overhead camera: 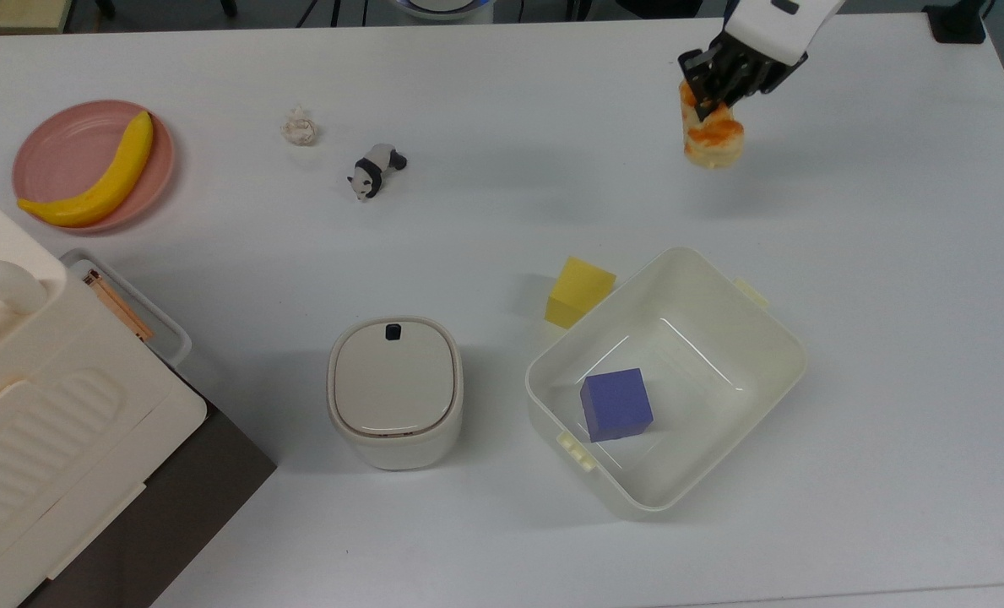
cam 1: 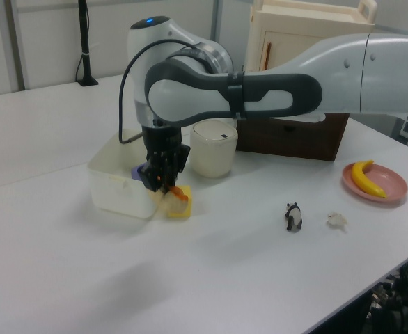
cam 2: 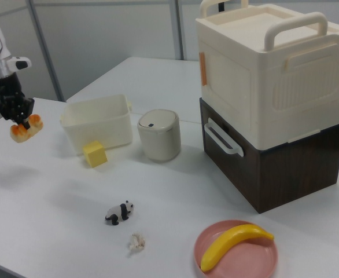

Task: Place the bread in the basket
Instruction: 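Lower the bread roll into the basket and open the gripper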

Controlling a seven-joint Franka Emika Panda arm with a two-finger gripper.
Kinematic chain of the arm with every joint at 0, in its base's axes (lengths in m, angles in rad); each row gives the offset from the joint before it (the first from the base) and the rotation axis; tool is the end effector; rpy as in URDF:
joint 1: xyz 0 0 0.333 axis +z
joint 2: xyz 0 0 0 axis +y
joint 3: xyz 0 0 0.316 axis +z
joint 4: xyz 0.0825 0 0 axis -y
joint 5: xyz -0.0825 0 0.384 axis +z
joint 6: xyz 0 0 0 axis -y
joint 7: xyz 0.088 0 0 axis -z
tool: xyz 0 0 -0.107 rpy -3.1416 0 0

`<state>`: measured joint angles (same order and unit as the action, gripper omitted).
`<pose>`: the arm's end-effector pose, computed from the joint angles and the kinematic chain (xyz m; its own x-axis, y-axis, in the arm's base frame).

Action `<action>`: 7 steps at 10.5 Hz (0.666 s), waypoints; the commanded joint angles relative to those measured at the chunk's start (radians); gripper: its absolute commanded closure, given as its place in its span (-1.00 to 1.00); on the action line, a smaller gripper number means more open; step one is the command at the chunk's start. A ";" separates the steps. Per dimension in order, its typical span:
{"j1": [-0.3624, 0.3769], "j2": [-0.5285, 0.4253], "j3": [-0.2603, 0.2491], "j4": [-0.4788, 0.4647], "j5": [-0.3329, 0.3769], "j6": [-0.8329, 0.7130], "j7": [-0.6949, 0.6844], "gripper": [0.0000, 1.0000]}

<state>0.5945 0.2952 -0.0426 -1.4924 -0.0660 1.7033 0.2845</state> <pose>0.5485 0.3342 0.4957 0.9601 0.2733 -0.0594 0.2780 -0.9556 0.0974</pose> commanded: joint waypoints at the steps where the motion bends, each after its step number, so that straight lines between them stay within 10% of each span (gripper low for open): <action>1: -0.041 0.004 -0.008 -0.002 0.003 0.155 0.009 1.00; 6: -0.153 0.070 -0.008 0.001 0.003 0.557 0.007 0.78; 7: -0.172 0.087 -0.008 0.001 0.002 0.643 0.007 -0.28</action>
<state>0.4534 0.3530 -0.0484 -1.4940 -0.0662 2.1880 0.2842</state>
